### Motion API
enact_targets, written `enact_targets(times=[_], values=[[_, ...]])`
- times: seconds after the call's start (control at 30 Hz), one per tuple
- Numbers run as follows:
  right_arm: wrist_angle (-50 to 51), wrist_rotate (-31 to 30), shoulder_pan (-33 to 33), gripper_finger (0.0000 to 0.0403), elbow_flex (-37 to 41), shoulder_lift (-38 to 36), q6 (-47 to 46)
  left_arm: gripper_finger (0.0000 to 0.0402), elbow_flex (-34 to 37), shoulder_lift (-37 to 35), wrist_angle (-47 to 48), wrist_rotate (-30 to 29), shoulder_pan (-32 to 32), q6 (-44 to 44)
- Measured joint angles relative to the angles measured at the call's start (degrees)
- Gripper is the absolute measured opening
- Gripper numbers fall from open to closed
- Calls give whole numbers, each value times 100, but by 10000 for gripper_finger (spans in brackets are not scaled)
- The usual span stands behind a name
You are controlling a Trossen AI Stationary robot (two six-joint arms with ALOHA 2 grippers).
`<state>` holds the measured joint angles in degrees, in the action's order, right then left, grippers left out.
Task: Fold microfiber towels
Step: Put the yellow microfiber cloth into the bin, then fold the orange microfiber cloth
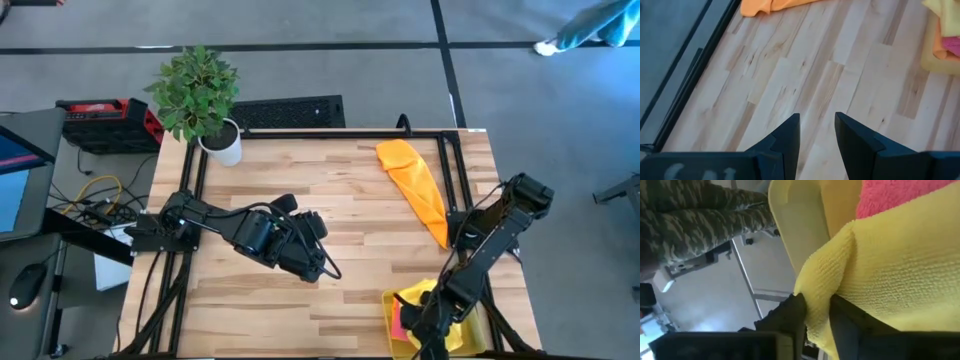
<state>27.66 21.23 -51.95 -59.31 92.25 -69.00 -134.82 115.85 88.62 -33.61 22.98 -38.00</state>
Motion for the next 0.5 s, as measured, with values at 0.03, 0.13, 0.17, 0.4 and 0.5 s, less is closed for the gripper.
enact_targets(times=[0.03,0.13,0.17,0.4,0.5], values=[[0,61,-3,116,0,-2,-50,116,0,0,0,0,2,27],[7,219,-3,152,0,-2,-153,116,0,0,2,2,19,96],[4,278,0,165,0,-2,-153,116,0,0,2,5,22,122],[13,733,187,227,0,-73,-159,116,0,0,48,211,28,24],[20,723,185,235,0,-308,-155,116,0,0,90,223,26,27]])
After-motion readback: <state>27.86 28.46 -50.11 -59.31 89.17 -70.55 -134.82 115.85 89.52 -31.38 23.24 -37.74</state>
